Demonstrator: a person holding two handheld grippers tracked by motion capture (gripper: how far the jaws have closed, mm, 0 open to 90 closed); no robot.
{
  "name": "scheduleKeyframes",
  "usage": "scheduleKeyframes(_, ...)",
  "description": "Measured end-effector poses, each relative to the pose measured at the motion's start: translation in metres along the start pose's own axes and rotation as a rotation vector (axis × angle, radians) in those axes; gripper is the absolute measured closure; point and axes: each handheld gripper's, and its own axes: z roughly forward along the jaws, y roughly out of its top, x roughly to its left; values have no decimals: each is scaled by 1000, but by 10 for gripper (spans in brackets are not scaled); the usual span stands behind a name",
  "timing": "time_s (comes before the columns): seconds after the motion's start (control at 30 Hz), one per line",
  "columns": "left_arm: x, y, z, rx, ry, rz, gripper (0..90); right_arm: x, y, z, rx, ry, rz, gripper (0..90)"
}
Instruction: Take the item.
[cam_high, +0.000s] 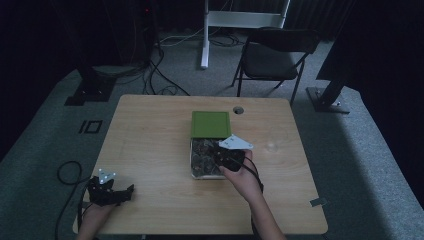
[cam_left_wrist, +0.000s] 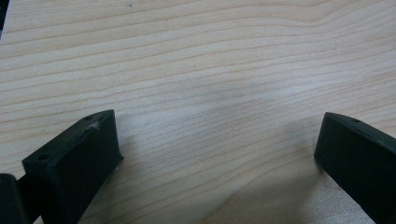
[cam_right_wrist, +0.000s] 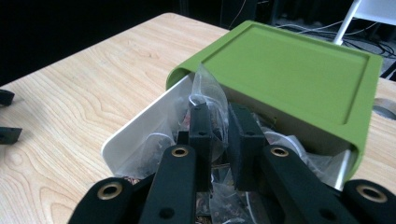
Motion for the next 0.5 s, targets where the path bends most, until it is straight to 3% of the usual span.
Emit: scheduleKeyframes(0.5,0,0,0,0,0,0,5,-19,8,-22,-54,-14,30,816)
